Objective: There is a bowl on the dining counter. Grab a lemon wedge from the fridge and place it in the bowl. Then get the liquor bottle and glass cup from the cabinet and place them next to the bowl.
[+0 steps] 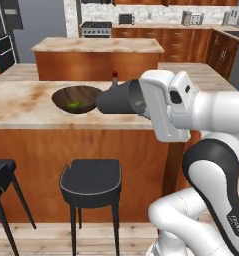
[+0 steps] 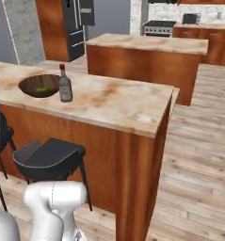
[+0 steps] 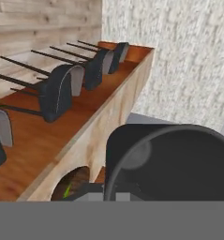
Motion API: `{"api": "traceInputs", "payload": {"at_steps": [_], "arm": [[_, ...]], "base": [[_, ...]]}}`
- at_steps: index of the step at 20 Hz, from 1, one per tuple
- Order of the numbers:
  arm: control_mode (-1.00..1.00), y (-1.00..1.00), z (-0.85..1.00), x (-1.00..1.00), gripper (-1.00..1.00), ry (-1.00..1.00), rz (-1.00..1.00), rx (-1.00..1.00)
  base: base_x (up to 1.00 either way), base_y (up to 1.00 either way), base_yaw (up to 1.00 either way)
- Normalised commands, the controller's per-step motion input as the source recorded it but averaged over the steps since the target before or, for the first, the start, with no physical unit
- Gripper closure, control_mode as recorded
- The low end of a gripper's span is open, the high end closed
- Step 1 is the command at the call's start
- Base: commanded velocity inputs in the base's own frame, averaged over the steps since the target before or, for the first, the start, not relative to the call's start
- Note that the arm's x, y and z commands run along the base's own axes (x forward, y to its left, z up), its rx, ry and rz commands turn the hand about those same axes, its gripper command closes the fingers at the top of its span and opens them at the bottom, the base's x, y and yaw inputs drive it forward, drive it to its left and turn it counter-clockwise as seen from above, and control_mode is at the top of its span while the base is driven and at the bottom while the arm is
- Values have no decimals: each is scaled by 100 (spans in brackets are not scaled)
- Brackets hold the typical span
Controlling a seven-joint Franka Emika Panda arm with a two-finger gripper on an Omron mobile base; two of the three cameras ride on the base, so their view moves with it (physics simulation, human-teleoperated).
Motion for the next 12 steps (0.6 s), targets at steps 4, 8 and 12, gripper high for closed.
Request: {"api": "traceInputs", "payload": {"at_steps": [4, 8, 12], "arm": [[100, 0, 0, 0, 100, 0, 0, 0], [100, 0, 0, 0, 100, 0, 0, 0], [100, 0, 0, 0, 100, 0, 0, 0]], "base": [[0, 100, -40], [0, 100, -40], [0, 100, -42]]}}
